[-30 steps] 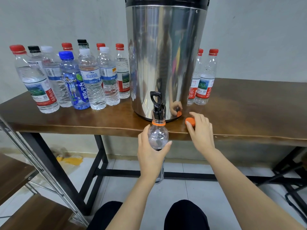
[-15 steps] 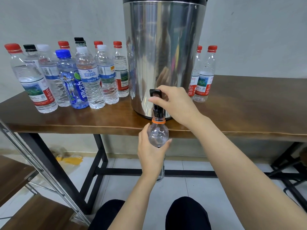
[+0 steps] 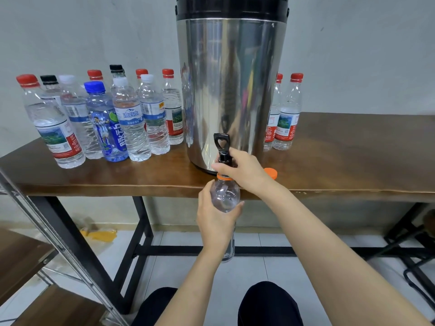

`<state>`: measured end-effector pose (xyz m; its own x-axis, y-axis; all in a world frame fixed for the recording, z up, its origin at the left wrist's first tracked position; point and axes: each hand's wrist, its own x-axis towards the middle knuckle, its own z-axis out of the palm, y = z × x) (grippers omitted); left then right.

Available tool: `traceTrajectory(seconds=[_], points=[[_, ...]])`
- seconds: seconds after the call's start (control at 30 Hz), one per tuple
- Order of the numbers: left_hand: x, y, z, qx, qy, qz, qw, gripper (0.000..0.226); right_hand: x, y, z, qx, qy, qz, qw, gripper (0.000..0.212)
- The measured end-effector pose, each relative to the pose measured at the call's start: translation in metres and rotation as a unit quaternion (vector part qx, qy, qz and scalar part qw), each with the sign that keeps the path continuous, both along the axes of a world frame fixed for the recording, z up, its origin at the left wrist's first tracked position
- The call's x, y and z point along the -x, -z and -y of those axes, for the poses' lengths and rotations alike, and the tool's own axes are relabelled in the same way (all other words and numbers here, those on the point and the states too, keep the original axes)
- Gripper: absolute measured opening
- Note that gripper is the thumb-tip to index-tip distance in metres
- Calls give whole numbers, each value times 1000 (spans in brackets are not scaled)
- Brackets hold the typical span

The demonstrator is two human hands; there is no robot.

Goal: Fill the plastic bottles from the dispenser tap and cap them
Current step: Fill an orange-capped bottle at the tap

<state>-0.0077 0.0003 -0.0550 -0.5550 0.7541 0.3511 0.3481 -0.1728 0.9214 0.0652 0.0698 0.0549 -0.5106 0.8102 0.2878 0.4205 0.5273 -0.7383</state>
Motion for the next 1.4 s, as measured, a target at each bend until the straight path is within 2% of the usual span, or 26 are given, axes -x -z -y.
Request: traceTrajectory(seconds=[0.43,0.5,0.57,0.63,0.73,0.87,1.03,1.23,1.33,1.4], points=[[-5,0,18,-17,11,12,1000,77,-6,2,19,23,-2,-13,1000,30],[-5,0,19,-18,12,12,1000,77,-7,0,20,26,-3,3,1000,32],[-4,1,19,-18,14,11,1000,77,-10,-9,20,7,0,50,999,12],[-2,1,19,-15,15,7,1000,78,-13,-22,20,-24,23,77,996,21],[0,2,18,-14,14,4,1000,80,-15,-42,24,-95,54,29,994,35],[-1,2,17,-12,10,10,1000,82,-8,-49,21,-150,41,25,987,17],[0,2,16,-14,14,15,1000,82,-9,-55,15,-145,5,13,989,12],[1,2,14,-29,21,18,999,80,-13,-55,6,-133,-46,-18,990,15],[-2,2,14,-34,21,25,999,80,-12,-38,10,-191,-22,-86,978,15],[-3,2,13,-36,22,31,999,80,-10,-24,14,-264,0,-129,956,14]])
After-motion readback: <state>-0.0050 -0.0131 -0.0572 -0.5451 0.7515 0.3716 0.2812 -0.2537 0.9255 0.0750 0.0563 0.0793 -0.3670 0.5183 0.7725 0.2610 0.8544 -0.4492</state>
